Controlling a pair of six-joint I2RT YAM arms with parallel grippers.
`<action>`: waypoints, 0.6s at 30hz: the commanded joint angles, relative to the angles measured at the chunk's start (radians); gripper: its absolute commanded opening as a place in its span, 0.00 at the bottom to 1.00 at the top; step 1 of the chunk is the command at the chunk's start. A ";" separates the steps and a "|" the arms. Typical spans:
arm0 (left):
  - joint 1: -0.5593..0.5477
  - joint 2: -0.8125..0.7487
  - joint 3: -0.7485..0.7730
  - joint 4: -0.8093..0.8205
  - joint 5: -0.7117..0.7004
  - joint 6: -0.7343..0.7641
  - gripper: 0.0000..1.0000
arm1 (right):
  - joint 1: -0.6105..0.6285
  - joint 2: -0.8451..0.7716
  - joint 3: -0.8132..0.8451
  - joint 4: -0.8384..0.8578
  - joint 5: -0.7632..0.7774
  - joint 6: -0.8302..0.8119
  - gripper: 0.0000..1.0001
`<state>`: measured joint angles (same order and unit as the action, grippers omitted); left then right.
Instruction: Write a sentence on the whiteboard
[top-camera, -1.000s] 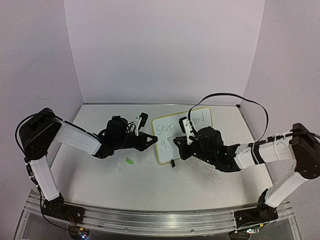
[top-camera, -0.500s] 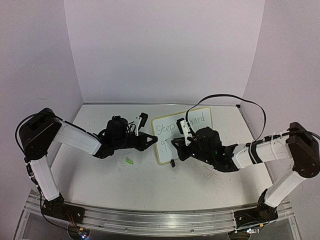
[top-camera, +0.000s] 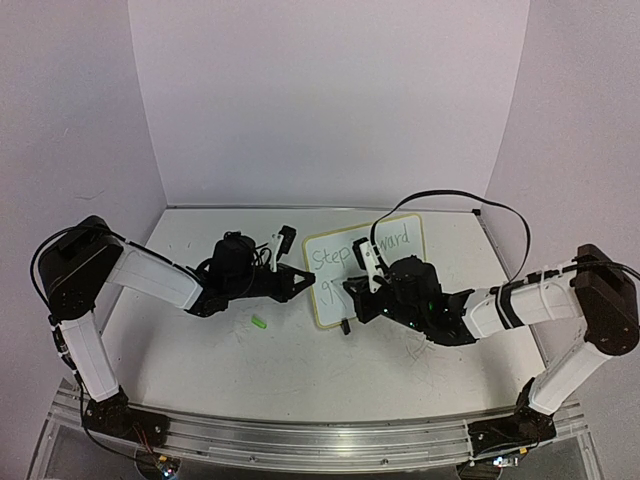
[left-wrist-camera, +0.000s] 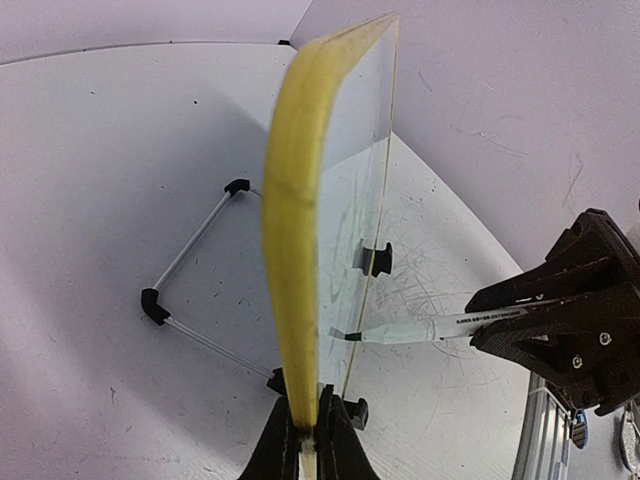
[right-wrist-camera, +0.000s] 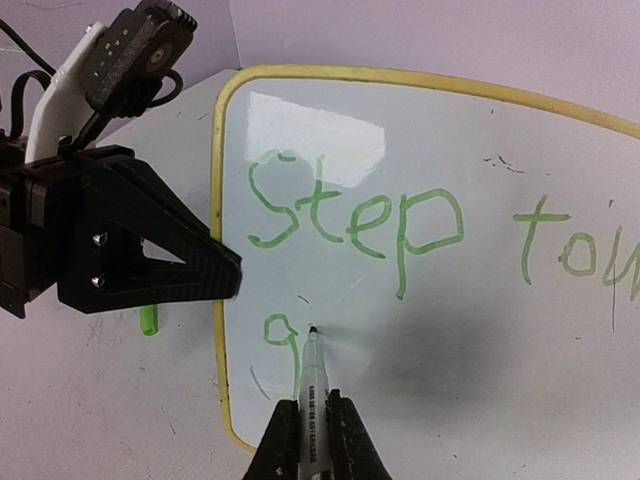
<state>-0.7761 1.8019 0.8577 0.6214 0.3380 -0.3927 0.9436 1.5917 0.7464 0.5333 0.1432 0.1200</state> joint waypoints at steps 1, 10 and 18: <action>0.000 -0.026 0.015 -0.020 -0.035 0.035 0.00 | 0.003 0.005 0.020 -0.021 0.038 0.023 0.00; 0.000 -0.034 0.007 -0.020 -0.037 0.036 0.00 | 0.023 -0.002 -0.009 -0.042 0.033 0.049 0.00; 0.000 -0.033 0.005 -0.020 -0.036 0.032 0.00 | 0.027 0.006 0.008 -0.033 0.073 0.047 0.00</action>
<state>-0.7761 1.8004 0.8577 0.6205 0.3382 -0.3923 0.9657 1.5917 0.7387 0.4904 0.1660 0.1616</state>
